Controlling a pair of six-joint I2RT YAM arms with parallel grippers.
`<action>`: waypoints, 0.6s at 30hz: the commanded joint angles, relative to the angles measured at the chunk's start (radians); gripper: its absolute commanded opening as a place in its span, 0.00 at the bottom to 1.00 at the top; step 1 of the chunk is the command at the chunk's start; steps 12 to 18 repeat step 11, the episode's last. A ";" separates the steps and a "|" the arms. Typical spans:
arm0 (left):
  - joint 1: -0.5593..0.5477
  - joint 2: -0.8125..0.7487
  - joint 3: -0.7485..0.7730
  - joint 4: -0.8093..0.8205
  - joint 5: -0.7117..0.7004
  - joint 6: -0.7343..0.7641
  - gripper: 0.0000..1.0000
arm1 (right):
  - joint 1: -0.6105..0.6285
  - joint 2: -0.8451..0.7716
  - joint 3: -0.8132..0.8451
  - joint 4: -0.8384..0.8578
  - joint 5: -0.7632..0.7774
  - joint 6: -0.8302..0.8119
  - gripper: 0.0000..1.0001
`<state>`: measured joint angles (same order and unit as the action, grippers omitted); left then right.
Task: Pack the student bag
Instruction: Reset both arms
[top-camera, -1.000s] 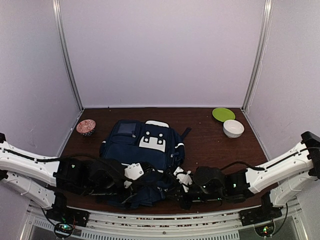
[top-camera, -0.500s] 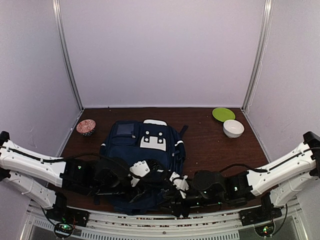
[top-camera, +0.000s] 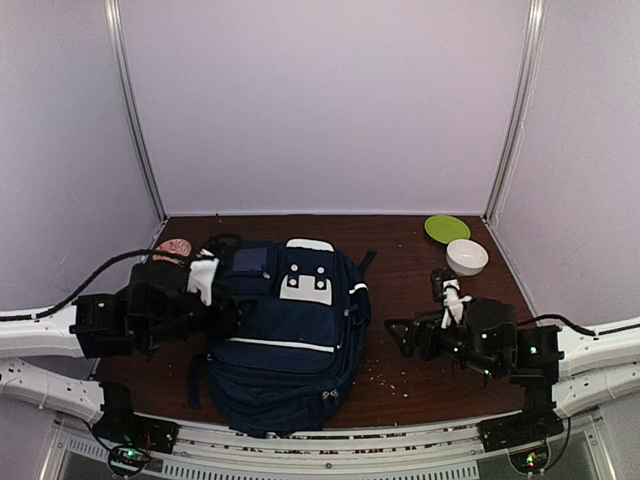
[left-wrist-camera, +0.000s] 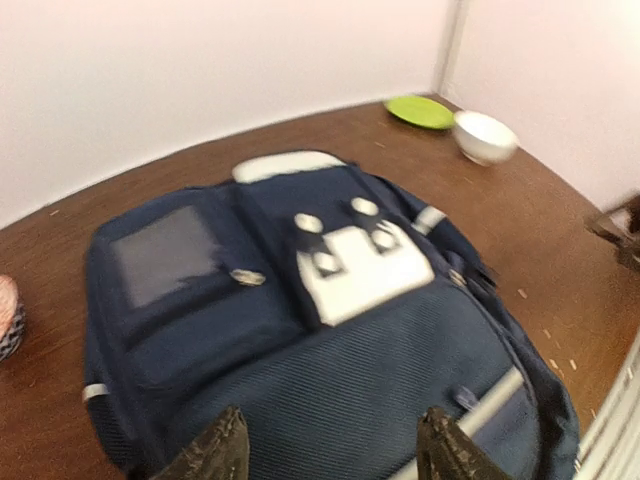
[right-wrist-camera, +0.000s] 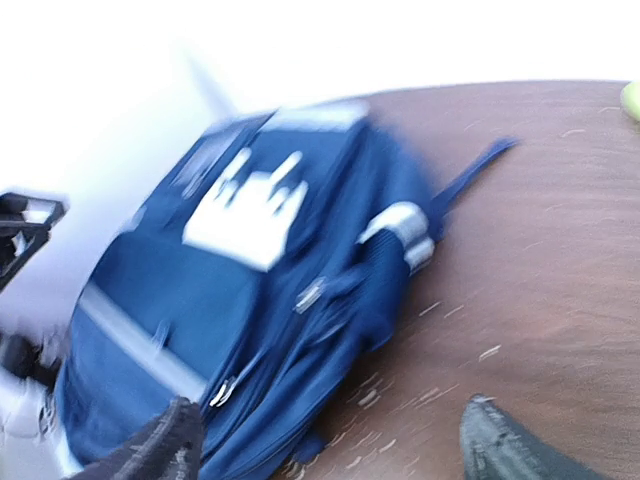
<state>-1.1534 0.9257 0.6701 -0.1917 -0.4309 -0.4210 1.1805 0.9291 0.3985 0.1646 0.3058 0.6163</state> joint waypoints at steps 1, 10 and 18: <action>0.189 -0.091 -0.025 -0.003 0.085 -0.137 0.98 | -0.076 -0.087 0.003 -0.100 0.256 0.102 0.94; 0.198 -0.103 0.050 -0.118 -0.164 -0.214 0.98 | -0.148 -0.135 0.069 -0.276 0.419 0.163 1.00; 0.198 -0.086 0.076 -0.160 -0.185 -0.229 0.98 | -0.148 -0.140 0.067 -0.268 0.423 0.162 1.00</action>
